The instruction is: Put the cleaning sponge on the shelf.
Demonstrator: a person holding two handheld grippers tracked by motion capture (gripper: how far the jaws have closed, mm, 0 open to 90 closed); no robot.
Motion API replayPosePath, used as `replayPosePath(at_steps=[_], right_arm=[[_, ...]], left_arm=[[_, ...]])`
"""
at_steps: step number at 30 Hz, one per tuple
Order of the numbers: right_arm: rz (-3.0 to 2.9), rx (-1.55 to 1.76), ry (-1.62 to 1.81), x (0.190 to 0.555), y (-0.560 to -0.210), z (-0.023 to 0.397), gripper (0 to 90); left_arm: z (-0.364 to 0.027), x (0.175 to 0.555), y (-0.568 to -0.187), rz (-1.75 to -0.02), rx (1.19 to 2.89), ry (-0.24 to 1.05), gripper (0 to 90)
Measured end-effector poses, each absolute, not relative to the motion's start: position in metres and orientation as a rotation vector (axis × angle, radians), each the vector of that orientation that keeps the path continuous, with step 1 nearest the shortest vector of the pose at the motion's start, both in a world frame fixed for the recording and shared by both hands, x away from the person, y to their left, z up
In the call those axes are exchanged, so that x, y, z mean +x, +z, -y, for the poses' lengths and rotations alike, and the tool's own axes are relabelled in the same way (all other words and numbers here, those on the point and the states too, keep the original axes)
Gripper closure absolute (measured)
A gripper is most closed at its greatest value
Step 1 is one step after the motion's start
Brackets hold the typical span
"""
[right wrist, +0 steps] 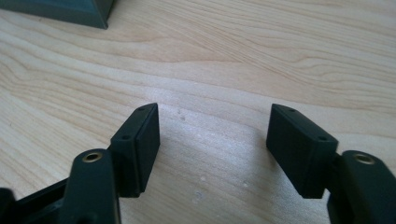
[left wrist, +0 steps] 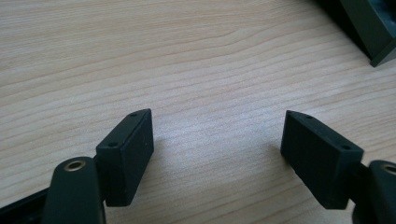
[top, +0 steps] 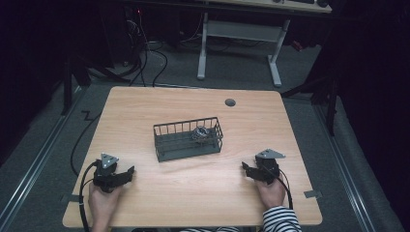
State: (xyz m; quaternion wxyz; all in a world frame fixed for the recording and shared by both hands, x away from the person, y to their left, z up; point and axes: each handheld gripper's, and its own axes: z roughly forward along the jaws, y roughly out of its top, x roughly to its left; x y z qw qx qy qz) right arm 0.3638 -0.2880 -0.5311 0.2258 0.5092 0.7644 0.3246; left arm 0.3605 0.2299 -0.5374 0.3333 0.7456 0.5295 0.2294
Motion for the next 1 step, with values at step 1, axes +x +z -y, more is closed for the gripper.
replayPosePath(at_steps=[1], right_arm=[[-2.108, 1.401, 0.891, 0.3637, -0.5311, 0.2877, 34.3]], left_arm=[[-0.2299, 0.3605, -0.5375, -1.383, 1.947, 0.599, 25.9]])
